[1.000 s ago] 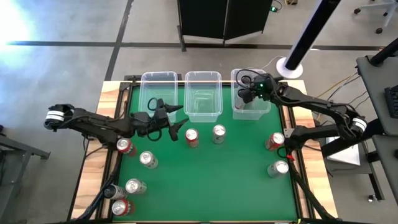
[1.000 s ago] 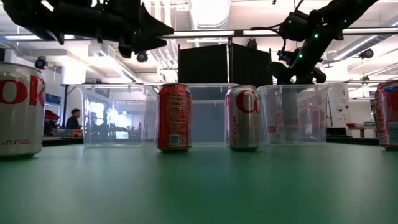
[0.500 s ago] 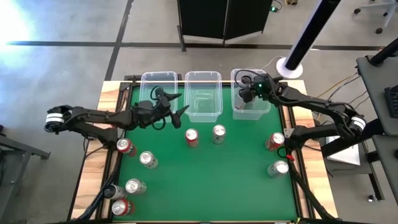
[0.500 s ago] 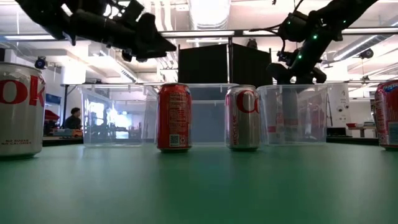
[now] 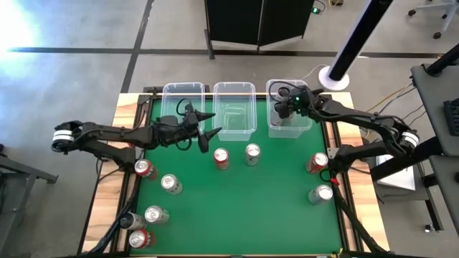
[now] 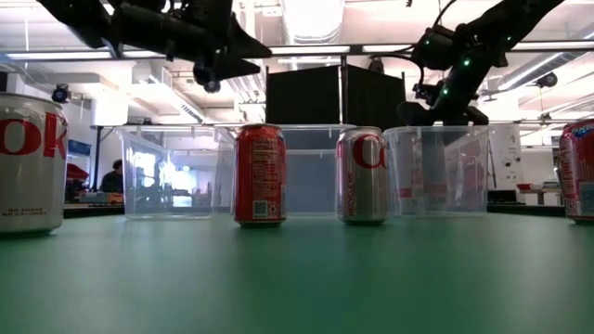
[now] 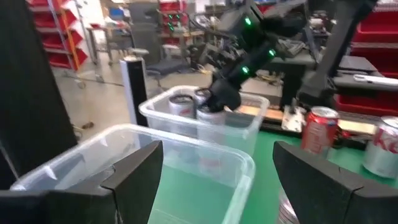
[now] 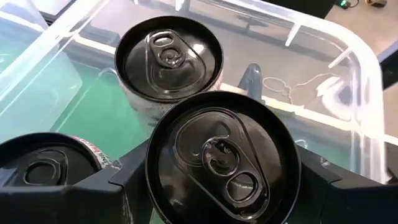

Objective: Sort soda cans
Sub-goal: Put the top white-pink soda can into the right transparent bin, then put the white-pink soda can into the right transparent bin

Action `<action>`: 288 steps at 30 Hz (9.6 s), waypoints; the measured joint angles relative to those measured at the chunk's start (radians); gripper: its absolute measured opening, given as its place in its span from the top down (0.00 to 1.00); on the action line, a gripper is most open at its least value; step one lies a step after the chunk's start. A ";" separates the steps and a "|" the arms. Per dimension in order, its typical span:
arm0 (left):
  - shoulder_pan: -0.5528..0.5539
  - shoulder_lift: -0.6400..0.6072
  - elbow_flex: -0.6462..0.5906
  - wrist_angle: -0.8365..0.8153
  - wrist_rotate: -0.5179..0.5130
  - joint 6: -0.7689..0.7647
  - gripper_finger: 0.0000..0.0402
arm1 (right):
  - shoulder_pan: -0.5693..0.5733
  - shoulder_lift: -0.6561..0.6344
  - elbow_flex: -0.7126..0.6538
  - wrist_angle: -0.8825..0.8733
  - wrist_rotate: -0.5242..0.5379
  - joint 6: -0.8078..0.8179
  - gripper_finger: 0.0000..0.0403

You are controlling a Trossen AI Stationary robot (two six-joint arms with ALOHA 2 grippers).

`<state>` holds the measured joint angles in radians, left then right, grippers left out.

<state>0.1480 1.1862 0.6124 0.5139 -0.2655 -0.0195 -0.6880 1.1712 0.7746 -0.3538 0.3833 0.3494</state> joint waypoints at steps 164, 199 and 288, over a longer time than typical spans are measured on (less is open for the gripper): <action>-1.148 0.258 0.756 -2.083 0.389 -1.323 0.41 | 0.945 0.059 0.153 -0.003 0.192 -0.009 0.10; -0.808 0.220 0.642 -2.033 0.366 -0.973 0.41 | 0.945 0.059 0.153 -0.008 0.184 -0.005 0.11; -0.406 0.859 1.285 -2.086 0.334 -0.145 0.40 | 0.945 -0.018 0.153 -0.055 0.062 0.042 0.11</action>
<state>-0.2584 2.0456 1.8979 -1.5718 0.0689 -0.1646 0.2573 1.1534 0.9279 -0.4090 0.4454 0.3916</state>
